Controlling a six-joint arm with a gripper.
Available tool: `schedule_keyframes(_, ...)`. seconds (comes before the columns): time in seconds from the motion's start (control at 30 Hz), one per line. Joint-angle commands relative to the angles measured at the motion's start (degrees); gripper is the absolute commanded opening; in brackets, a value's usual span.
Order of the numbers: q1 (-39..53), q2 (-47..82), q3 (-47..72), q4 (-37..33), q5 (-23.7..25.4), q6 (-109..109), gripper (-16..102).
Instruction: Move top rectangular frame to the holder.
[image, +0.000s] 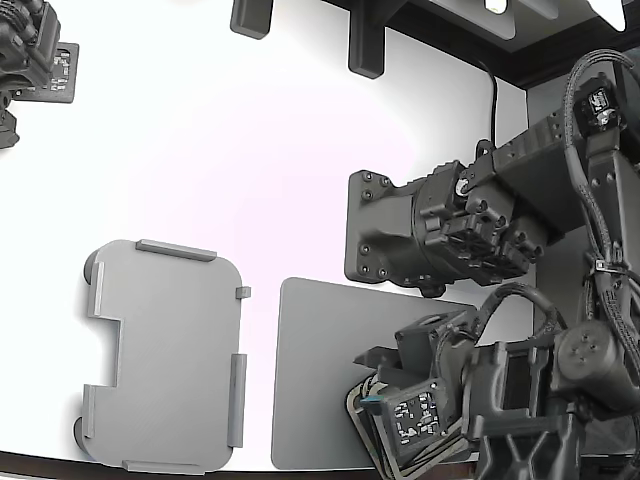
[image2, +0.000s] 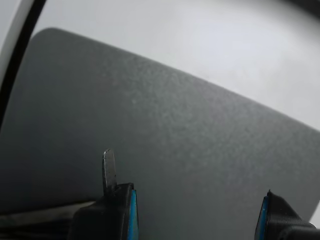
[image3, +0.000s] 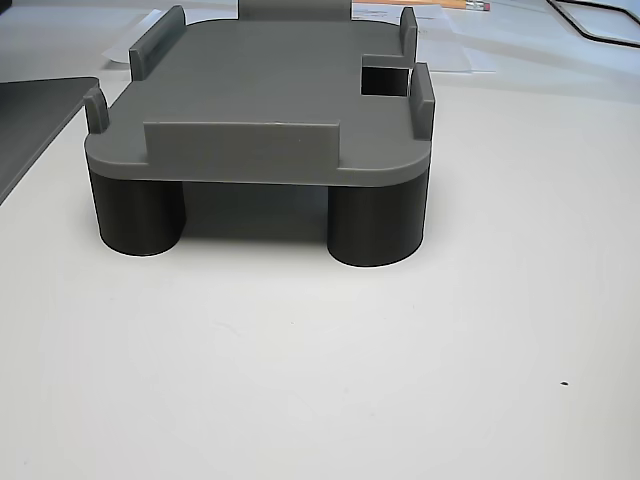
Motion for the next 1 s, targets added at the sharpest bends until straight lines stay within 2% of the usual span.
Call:
schedule_keyframes(0.0,2.3,0.4,-2.0,1.9,0.1,2.1,100)
schedule_keyframes(0.47,9.9,1.6,2.1,-0.5,-8.0,8.2,100)
schedule_keyframes(0.73,11.3,3.3,6.1,-2.2,-12.4,11.2,100)
schedule_keyframes(0.97,11.7,2.2,6.8,-1.5,-13.4,11.6,94)
